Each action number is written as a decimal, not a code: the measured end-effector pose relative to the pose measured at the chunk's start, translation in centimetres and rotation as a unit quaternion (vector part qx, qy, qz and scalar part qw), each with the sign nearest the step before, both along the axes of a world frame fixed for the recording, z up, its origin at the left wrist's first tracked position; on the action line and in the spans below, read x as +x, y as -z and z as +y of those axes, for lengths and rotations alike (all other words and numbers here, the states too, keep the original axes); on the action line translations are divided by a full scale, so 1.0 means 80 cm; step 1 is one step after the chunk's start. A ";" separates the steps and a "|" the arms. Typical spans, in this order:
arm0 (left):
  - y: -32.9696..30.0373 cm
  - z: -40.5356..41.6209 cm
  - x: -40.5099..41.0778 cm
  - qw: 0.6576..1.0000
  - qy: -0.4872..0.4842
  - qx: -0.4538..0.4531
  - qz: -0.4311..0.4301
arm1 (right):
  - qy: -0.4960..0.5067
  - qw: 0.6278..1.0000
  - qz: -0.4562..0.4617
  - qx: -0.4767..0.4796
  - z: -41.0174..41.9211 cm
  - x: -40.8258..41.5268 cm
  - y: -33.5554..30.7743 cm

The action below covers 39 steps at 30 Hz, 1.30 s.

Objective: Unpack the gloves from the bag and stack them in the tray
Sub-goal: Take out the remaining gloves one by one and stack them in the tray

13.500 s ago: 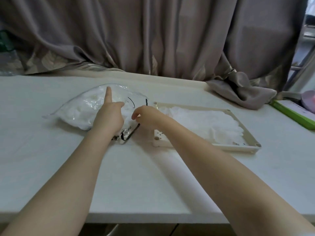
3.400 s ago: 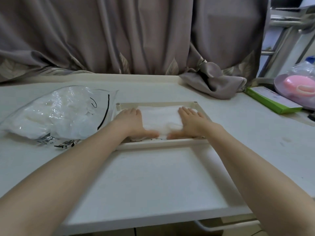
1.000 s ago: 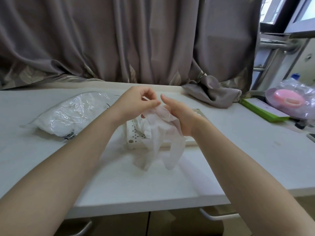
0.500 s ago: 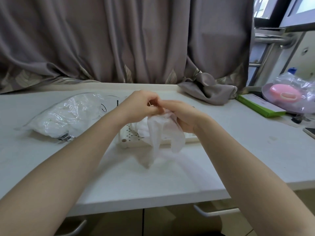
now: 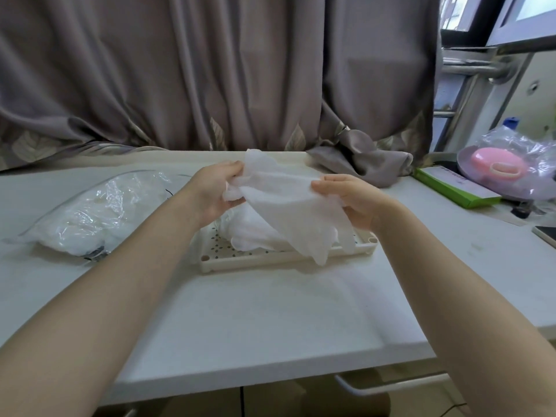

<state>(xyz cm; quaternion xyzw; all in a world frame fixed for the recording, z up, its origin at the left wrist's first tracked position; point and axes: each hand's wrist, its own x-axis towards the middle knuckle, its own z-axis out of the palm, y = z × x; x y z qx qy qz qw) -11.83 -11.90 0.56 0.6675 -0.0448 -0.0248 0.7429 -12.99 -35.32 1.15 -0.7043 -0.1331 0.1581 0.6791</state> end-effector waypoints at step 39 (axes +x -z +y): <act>0.073 -0.040 0.035 0.626 0.072 0.768 -0.114 | -0.029 0.744 -0.258 -0.616 0.028 0.059 0.088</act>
